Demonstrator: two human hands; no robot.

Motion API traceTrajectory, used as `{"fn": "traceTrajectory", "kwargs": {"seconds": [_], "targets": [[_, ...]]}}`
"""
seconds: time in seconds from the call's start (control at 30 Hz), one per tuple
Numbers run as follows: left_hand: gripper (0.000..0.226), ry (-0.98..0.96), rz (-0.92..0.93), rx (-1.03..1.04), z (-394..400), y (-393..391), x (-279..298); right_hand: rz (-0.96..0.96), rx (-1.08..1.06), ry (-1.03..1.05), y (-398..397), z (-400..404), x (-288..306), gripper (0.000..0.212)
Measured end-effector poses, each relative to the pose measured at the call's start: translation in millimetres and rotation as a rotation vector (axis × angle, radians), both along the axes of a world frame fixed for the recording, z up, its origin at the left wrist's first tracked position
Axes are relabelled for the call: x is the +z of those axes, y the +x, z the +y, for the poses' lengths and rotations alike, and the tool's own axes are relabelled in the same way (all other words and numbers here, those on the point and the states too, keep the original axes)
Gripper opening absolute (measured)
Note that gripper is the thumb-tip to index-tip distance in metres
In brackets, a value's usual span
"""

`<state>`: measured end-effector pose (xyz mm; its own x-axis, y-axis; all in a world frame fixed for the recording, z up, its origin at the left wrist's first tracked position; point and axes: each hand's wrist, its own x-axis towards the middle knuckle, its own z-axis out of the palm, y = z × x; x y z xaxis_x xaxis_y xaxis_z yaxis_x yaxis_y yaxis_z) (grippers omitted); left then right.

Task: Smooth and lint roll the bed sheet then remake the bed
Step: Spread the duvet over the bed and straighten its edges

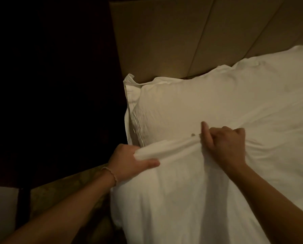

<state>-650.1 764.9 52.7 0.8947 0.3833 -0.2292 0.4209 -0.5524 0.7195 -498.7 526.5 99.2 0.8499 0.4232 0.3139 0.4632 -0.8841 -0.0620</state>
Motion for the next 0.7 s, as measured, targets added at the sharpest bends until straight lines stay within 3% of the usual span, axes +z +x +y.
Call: {"fn": "traceTrajectory", "kwargs": {"seconds": [0.1, 0.17, 0.27, 0.4, 0.5, 0.6, 0.7], "targets": [[0.071, 0.107, -0.238, 0.035, -2, 31, 47, -0.156, -0.070, 0.216, 18, -7, 34, 0.056], [0.069, 0.153, -0.288, 0.036, -7, 61, 64, -0.138, -0.183, 0.211, 37, -7, 46, 0.059], [0.072, 0.133, -0.219, 0.055, -17, 96, 51, -0.078, -0.272, 0.122, 60, -9, 41, 0.064], [0.061, 0.118, -0.059, -0.085, -15, 100, 12, 0.077, -0.171, -0.052, 59, -13, 7, 0.051], [0.056, 0.105, -0.082, -0.090, -12, 85, 0, 0.095, -0.138, 0.001, 41, -14, -19, 0.046], [0.054, 0.092, -0.057, -0.092, -14, 77, -5, 0.098, -0.170, 0.003, 32, -10, -25, 0.062], [0.060, -0.032, -0.209, -0.014, -15, 84, 11, 0.093, -0.255, -0.010, 49, -9, 3, 0.076]]}}
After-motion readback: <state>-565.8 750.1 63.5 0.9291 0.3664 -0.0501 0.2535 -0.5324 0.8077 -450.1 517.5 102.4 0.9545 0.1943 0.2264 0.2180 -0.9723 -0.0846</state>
